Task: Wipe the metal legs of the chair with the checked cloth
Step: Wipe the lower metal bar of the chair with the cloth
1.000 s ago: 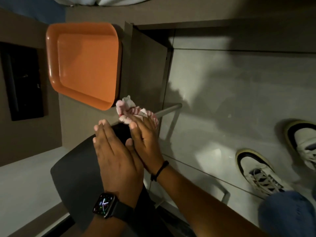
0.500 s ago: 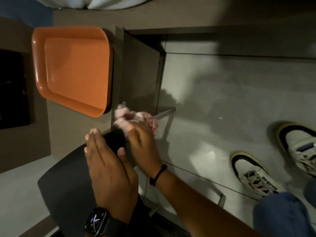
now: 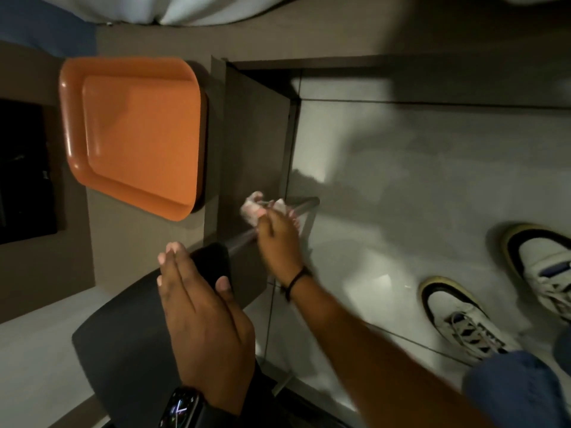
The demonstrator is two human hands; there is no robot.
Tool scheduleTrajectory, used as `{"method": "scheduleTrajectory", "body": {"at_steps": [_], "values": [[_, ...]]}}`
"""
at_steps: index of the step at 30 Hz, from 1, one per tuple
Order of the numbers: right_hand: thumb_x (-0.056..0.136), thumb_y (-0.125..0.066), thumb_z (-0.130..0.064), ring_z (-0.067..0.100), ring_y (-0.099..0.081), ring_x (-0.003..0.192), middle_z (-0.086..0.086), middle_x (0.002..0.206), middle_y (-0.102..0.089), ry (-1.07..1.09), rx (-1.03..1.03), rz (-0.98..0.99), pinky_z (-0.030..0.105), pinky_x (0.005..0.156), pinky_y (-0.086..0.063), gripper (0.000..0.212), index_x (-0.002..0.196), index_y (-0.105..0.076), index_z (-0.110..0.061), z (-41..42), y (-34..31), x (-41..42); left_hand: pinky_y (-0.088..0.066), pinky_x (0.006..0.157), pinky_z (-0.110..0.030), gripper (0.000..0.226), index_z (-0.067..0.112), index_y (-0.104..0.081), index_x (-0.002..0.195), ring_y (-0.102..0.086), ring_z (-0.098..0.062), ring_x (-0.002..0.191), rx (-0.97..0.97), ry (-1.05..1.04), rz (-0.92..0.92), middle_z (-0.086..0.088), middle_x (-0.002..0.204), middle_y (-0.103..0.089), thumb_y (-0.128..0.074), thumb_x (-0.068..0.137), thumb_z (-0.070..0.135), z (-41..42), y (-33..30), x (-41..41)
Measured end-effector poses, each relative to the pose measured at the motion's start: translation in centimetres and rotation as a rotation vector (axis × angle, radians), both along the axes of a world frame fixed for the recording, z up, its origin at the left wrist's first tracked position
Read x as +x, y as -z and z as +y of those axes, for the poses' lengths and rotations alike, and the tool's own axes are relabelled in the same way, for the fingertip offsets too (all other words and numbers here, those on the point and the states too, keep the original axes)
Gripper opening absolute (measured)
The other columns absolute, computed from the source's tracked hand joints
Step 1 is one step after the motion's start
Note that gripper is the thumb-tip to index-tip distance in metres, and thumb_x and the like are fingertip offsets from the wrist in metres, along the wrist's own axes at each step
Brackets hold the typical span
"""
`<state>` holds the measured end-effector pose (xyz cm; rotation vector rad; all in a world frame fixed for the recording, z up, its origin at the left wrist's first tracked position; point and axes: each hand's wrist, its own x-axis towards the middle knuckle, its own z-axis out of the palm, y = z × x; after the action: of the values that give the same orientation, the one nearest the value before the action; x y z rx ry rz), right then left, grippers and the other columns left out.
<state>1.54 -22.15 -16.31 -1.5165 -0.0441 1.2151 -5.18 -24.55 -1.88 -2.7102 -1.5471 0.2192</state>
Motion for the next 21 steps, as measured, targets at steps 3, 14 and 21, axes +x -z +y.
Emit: {"method": "scheduleTrajectory", "body": {"at_steps": [3, 14, 21], "values": [[0.114, -0.037, -0.04, 0.013, -0.056, 0.148, -0.011, 0.145, -0.072, 0.085, 0.202, -0.111, 0.044, 0.137, -0.029, 0.04, 0.129, -0.074, -0.038, -1.3, -5.4, -2.6, -0.018, 0.128, -0.056, 0.064, -0.005, -0.016, 0.16, -0.014, -0.036, 0.16, -0.01, 0.001, 0.011, -0.023, 0.169, -0.02, -0.034, 0.105, 0.024, 0.3, 0.1, -0.3], [0.115, -0.039, -0.016, 0.048, -0.061, 0.14, 0.033, 0.142, -0.07, 0.147, -0.066, 0.227, 0.056, 0.13, -0.038, 0.044, 0.136, -0.069, 0.011, 1.7, 11.7, -0.5, -0.017, 0.131, -0.046, 0.063, 0.008, -0.015, 0.163, -0.011, -0.02, 0.162, 0.051, 0.027, -0.059, -0.01, 0.172, -0.019, -0.033, 0.106, 0.028, 0.4, 1.2, -1.6], [0.117, -0.044, -0.015, 0.032, -0.053, 0.152, 0.016, 0.155, -0.067, 0.105, -0.034, 0.09, 0.029, 0.13, -0.032, 0.037, 0.142, -0.071, -0.008, 0.3, 0.6, -1.5, -0.012, 0.131, -0.045, 0.062, 0.005, -0.012, 0.162, -0.012, -0.029, 0.161, 0.028, 0.042, -0.015, -0.017, 0.171, -0.018, -0.028, 0.108, 0.03, 0.7, 0.9, -1.4]]}}
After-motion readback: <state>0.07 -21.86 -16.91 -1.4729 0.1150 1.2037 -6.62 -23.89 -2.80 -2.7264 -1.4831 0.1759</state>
